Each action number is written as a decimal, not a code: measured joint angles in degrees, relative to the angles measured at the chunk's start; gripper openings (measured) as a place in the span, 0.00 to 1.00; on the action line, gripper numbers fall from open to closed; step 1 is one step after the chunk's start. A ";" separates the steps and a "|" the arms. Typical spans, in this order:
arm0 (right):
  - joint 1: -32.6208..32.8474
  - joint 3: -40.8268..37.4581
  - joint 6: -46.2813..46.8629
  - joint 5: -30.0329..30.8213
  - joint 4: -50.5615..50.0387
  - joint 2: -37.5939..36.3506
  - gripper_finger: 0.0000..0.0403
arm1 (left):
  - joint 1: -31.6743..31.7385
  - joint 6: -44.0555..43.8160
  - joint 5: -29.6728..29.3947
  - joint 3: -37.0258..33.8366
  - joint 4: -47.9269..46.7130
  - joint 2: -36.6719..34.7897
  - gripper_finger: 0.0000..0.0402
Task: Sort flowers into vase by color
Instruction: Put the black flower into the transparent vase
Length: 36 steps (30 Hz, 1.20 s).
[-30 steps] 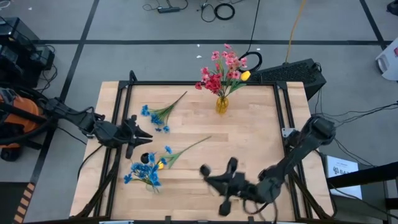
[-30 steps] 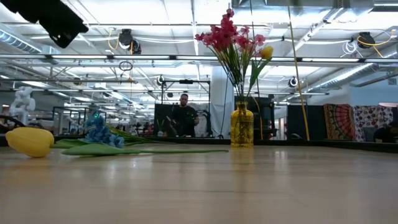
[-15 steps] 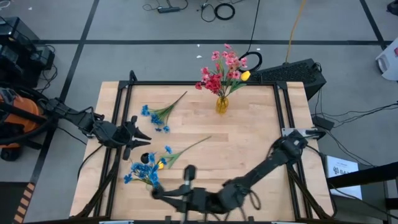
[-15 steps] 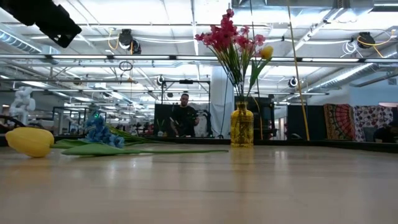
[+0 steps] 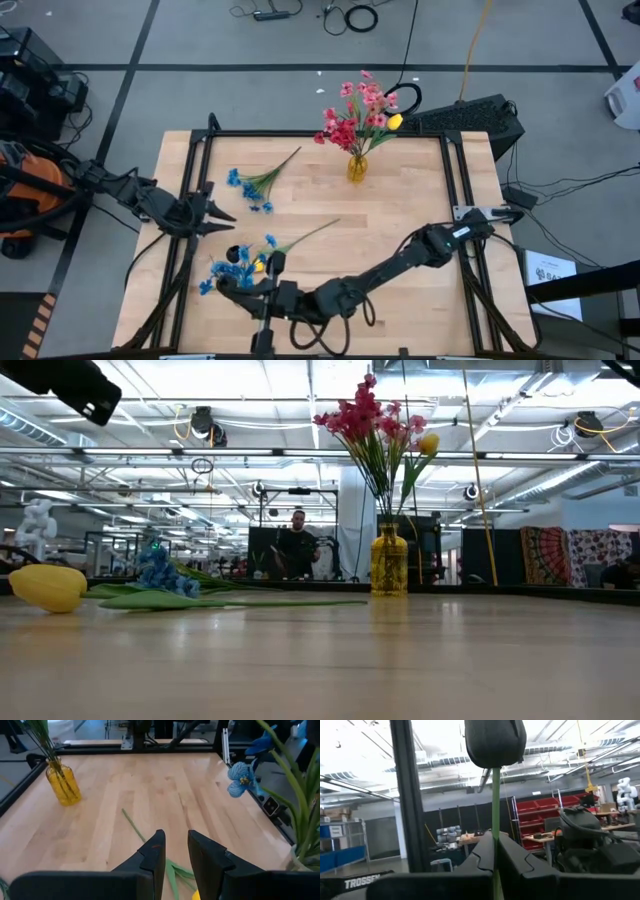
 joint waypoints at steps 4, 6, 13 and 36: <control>-1.17 0.02 0.00 -0.03 -2.27 0.04 0.00 | 0.00 -0.12 0.45 0.00 0.00 -1.14 0.22; -1.89 0.02 0.00 -0.02 -3.30 0.04 0.00 | 0.00 -0.14 1.34 0.00 0.00 -1.29 0.22; -3.97 0.04 3.75 -0.14 -10.11 0.04 0.00 | 0.01 -0.14 1.67 0.00 0.00 -1.26 0.22; -3.89 0.02 14.40 -0.26 -18.89 3.78 0.08 | 0.00 -1.65 1.65 0.00 -0.04 -1.24 0.22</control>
